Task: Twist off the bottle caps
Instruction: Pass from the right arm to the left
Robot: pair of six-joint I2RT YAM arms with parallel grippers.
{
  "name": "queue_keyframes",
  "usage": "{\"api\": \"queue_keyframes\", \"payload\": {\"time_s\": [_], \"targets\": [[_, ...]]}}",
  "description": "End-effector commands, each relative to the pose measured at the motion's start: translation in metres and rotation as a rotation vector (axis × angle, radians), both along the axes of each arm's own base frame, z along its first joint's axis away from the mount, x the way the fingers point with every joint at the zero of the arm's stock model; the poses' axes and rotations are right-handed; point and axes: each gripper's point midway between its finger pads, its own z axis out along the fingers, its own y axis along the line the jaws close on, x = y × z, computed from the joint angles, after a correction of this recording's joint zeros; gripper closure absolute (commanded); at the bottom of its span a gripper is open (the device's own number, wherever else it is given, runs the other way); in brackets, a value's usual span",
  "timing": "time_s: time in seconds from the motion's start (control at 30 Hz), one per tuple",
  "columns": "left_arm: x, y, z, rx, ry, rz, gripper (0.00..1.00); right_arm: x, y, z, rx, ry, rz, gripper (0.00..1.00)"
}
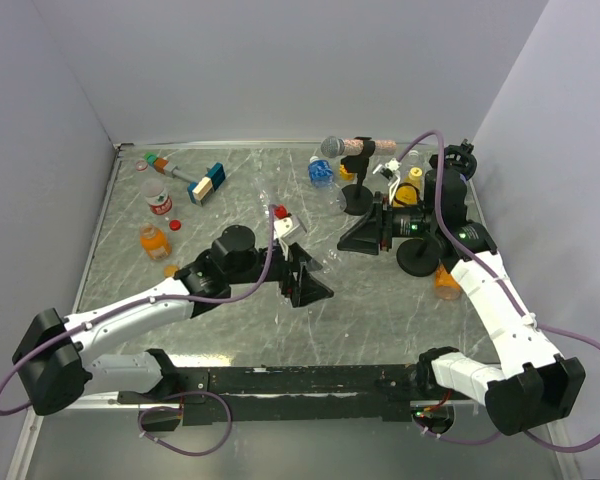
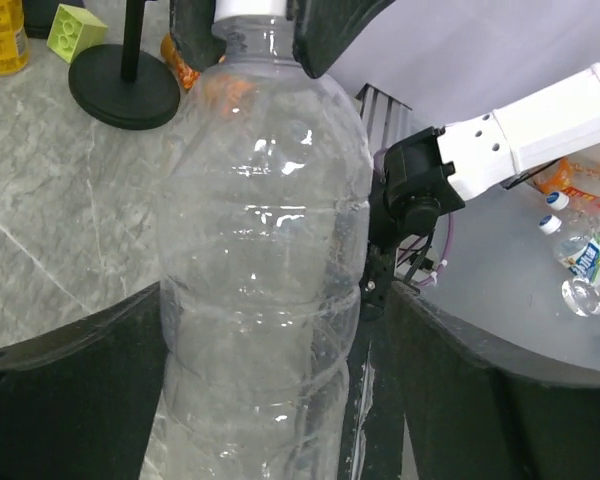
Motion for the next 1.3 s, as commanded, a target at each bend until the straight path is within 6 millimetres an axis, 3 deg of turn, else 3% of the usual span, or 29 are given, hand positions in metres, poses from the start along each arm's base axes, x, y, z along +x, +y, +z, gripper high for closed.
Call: {"api": "queue_keyframes", "payload": {"time_s": [0.0, 0.07, 0.13, 0.5, 0.6, 0.73, 0.83, 0.97, 1.13, 1.2, 1.27], "targets": [[-0.006, -0.008, 0.018, -0.082, -0.034, -0.053, 0.19, -0.007, 0.001, 0.011, 0.025, -0.063, 0.027, 1.0], [-0.005, -0.011, 0.013, -0.065, -0.026, -0.064, 0.28, -0.009, 0.001, 0.01, 0.027, -0.061, 0.033, 1.0], [-0.006, -0.012, 0.012, -0.057, -0.023, -0.074, 0.31, -0.009, 0.001, 0.009, 0.026, -0.057, 0.035, 1.0], [-0.007, -0.019, 0.005, -0.005, -0.031, -0.12, 0.22, -0.01, 0.002, 0.01, 0.035, -0.052, 0.044, 1.0], [-0.008, -0.018, 0.006, -0.029, -0.031, -0.113, 0.3, -0.009, 0.002, 0.008, 0.028, -0.056, 0.037, 1.0], [-0.007, -0.016, 0.005, -0.029, -0.034, -0.101, 0.65, -0.01, 0.0, 0.005, 0.018, -0.074, 0.04, 0.97], [-0.007, -0.012, 0.003, -0.019, -0.048, -0.088, 0.74, -0.012, -0.002, 0.003, 0.003, -0.104, 0.042, 0.82], [0.0, -0.001, -0.004, 0.037, -0.087, -0.028, 0.77, -0.015, -0.009, 0.006, -0.049, -0.224, 0.049, 0.04], [0.0, 0.014, -0.014, 0.141, -0.155, 0.052, 0.78, -0.02, -0.038, 0.018, -0.181, -0.355, 0.011, 0.01], [-0.013, 0.011, -0.013, 0.169, -0.216, 0.044, 0.79, -0.029, -0.048, 0.013, -0.23, -0.365, -0.001, 0.01], [-0.02, 0.01, -0.021, 0.23, -0.281, 0.046, 0.79, -0.049, -0.047, 0.014, -0.206, -0.373, 0.071, 0.01]]}}
